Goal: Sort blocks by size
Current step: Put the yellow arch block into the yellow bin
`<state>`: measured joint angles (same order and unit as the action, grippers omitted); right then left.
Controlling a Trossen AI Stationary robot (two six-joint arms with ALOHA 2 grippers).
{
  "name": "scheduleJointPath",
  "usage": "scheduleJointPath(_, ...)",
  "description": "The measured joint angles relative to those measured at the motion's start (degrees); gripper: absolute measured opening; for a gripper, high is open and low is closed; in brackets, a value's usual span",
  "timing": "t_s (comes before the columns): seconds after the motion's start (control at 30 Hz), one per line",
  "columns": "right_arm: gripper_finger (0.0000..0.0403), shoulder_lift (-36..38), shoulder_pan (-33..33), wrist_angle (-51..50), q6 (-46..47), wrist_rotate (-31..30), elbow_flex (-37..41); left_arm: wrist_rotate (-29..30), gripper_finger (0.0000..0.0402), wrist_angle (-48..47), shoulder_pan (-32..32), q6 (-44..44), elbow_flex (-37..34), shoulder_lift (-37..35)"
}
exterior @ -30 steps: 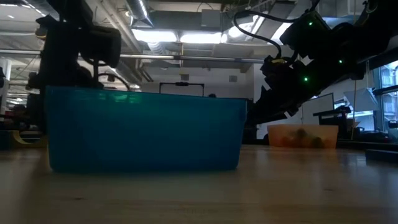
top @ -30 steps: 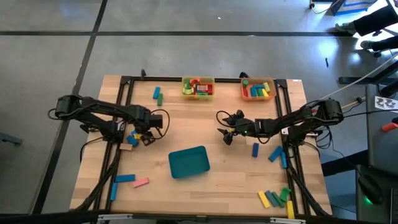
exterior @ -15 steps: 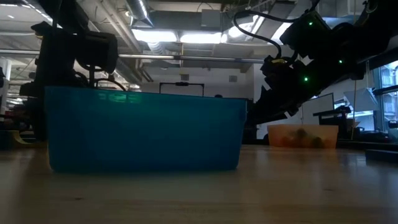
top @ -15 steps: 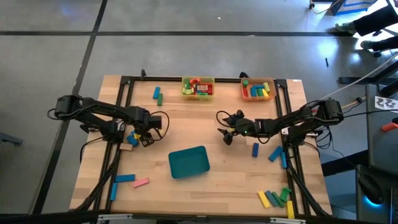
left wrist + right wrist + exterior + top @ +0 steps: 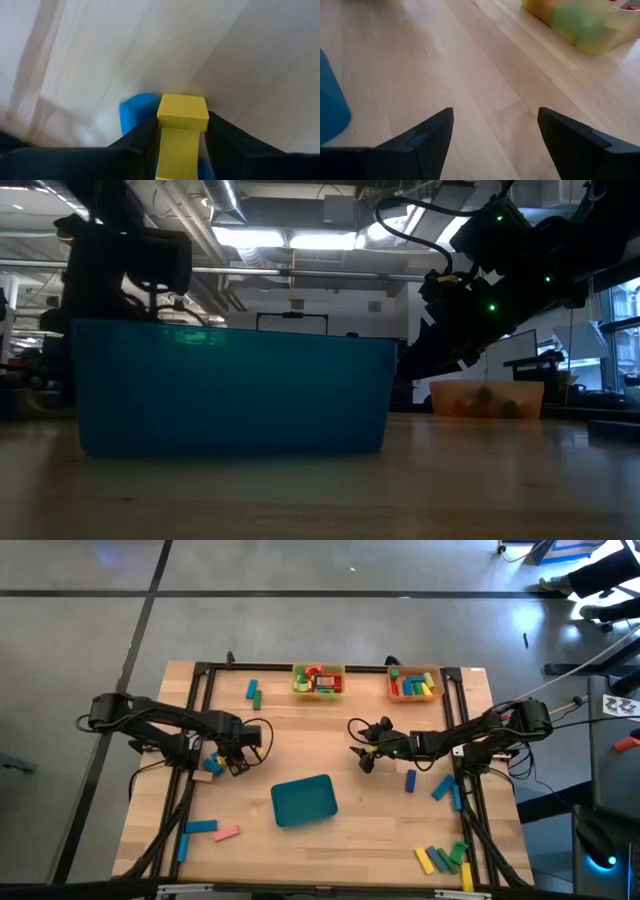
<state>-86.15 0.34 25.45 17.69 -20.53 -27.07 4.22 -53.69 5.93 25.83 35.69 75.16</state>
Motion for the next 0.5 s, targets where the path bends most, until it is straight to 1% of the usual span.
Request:
scheduleJointPath(0.27, 0.0292, 0.0, 0.01, -0.02, 0.0, 0.0, 0.0, 0.26, 0.0129, -0.2, 0.1, -4.06, 8.69, -0.01)
scheduleJointPath(0.37, 0.0292, 0.0, 0.01, -0.01, 0.0, 0.0, 0.0, 2.52, 0.013, 0.37, 0.52, -6.47, 12.02, -0.04)
scheduleJointPath(0.5, 0.0292, 0.0, 0.0, 0.05, 0.0, 0.0, 0.0, 5.72, 0.013, 5.59, 1.91, -10.45, 14.97, -0.05)
